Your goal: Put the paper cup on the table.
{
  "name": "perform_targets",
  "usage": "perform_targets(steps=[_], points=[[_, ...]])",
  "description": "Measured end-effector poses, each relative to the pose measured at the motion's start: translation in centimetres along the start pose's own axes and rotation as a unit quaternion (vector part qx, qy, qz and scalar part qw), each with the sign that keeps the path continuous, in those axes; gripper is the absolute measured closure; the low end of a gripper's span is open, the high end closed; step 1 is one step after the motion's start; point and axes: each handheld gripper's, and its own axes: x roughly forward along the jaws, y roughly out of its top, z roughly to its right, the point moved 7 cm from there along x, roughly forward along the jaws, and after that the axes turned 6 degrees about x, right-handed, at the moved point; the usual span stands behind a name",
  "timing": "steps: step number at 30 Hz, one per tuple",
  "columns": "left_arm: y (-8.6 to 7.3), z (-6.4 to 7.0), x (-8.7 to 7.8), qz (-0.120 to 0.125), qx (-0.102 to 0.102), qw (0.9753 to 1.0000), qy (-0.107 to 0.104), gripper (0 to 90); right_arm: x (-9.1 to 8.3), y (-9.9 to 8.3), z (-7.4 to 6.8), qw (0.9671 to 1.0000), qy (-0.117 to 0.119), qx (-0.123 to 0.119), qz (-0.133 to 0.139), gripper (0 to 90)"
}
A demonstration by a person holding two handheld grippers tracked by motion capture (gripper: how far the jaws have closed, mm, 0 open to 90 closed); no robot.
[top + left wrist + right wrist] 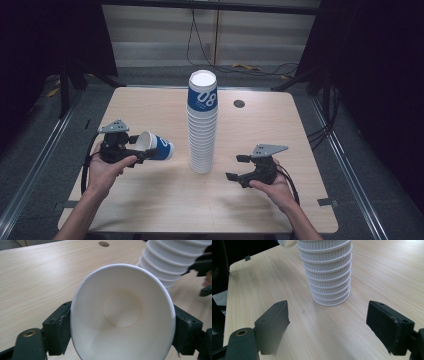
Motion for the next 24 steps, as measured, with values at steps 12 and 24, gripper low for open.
perform_targets(steps=[12, 24], points=[[0.5, -2.9, 0.9, -0.052, -0.021, 0.9982, 0.021, 17.9, 0.1, -0.3, 0.1, 0.9999, 0.002, 0.006, -0.014, 17.9], [1.5, -3.6, 0.8, -0.114, -0.012, 0.9927, 0.039, 17.9, 0.3, -0.6, -0.3, 0.9994, 0.003, 0.003, -0.033, 18.3]])
